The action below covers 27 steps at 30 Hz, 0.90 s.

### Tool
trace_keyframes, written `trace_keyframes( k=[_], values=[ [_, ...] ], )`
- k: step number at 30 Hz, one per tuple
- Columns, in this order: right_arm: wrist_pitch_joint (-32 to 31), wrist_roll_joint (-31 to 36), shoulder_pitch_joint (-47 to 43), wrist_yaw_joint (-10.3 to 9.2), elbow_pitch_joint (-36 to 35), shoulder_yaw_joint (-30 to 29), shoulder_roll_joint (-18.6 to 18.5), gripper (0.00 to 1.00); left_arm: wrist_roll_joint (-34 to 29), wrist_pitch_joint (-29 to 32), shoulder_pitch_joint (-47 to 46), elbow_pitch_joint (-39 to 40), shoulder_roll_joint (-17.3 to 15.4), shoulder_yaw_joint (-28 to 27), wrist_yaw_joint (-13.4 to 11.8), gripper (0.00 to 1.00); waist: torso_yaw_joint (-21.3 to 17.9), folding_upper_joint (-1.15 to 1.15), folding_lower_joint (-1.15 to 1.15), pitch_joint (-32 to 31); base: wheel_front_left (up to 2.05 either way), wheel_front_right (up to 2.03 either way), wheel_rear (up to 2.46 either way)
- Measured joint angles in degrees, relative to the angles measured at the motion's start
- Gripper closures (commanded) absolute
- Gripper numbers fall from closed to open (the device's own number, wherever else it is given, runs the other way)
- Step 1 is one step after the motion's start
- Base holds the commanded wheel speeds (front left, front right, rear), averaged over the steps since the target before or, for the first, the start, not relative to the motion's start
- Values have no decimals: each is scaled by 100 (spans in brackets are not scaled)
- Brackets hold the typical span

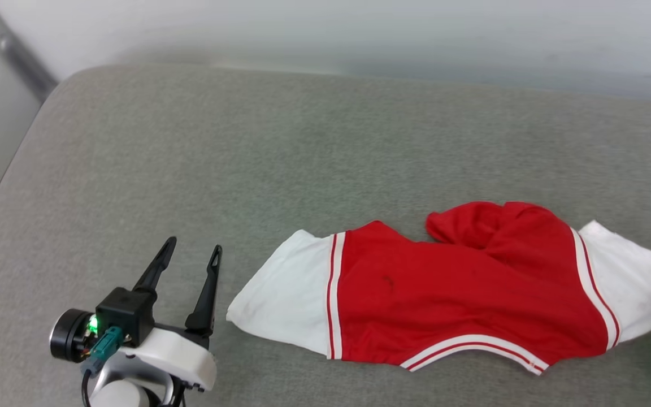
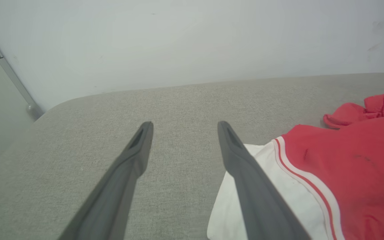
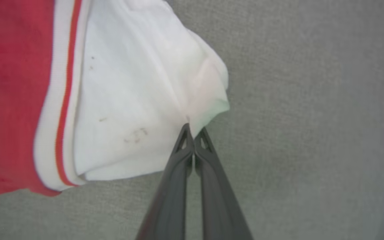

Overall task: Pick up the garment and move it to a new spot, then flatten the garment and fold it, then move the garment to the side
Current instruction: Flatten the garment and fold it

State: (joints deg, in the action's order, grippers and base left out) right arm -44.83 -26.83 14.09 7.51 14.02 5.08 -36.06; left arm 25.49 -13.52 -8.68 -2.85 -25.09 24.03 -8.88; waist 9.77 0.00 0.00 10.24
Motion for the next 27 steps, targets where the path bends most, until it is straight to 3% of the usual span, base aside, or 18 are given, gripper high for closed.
trace_keyframes(
  k=[8, 15, 16, 17, 18, 27],
  values=[
    [-10, 313, -1127, 0, -561, -972, 389, 100, 96, 63, 228, 146, -131, -52, -78, 0, -476, 0, 0, -244, 0, 0, 0],
    [229, 602, -1539, 0, -401, -1218, 789, 100, 100, 125, 246, 163, -157, -18, -77, 0, -604, 0, 0, -219, 0, 0, 0],
    [353, 635, -1533, 0, -365, -1207, 805, 93, 100, 126, 243, 156, -154, -13, -77, 0, -609, 0, 0, -217, 0, 0, 0],
    [499, 682, -1522, 0, -326, -1193, 814, 54, 103, 126, 242, 147, -148, -5, -77, 0, -613, 0, 0, -220, 0, 0, 0],
    [653, 735, -1497, 0, -275, -1217, 843, 0, 109, 126, 241, 140, -145, 1, -77, 0, -619, 0, 0, -226, 0, 0, 0],
    [1914, 600, -1193, 0, -336, -1313, 1013, 0, 201, 121, 265, 104, -163, -1, -71, 0, -707, 0, 0, -443, 0, 0, 0]
  ],
)
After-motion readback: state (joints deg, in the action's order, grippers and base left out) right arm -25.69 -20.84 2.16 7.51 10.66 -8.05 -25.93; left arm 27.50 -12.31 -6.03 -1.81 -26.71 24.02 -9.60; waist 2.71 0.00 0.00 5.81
